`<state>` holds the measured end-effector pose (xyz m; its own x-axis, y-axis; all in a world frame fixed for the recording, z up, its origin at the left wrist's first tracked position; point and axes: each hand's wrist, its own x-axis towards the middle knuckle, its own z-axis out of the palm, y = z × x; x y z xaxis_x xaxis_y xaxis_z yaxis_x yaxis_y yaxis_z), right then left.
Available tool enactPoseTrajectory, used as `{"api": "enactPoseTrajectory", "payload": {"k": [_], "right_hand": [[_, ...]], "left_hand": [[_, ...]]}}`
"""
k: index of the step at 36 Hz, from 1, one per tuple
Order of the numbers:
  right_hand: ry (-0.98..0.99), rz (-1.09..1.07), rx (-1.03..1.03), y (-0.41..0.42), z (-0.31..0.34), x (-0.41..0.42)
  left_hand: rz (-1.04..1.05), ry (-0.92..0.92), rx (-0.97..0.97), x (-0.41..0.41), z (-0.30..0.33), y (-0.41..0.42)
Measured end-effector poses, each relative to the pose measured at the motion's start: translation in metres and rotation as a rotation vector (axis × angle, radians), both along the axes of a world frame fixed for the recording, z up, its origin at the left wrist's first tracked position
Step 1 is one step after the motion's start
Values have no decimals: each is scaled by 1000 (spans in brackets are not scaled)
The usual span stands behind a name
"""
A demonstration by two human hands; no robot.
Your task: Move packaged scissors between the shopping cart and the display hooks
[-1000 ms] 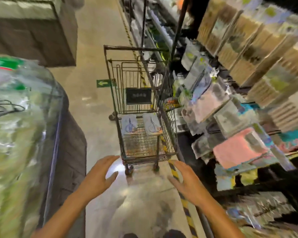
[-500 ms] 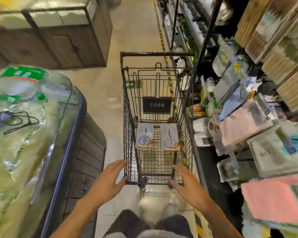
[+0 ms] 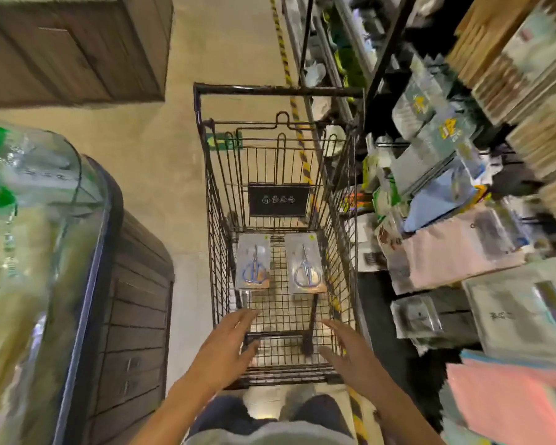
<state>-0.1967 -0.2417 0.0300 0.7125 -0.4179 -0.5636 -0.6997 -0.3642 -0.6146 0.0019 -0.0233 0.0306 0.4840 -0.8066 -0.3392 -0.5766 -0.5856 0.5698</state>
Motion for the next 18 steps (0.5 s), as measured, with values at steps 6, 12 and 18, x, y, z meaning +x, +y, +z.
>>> {"api": "enactPoseTrajectory", "payload": {"k": [6, 12, 18], "right_hand": [[90, -80, -22, 7, -3, 38], [102, -98, -22, 2, -8, 80], [163, -93, 21, -30, -11, 114]], "left_hand": [[-55, 66, 13, 43, -26, -9], [-99, 103, -28, 86, -23, -33], [-78, 98, 16, 118, -42, -66]]}}
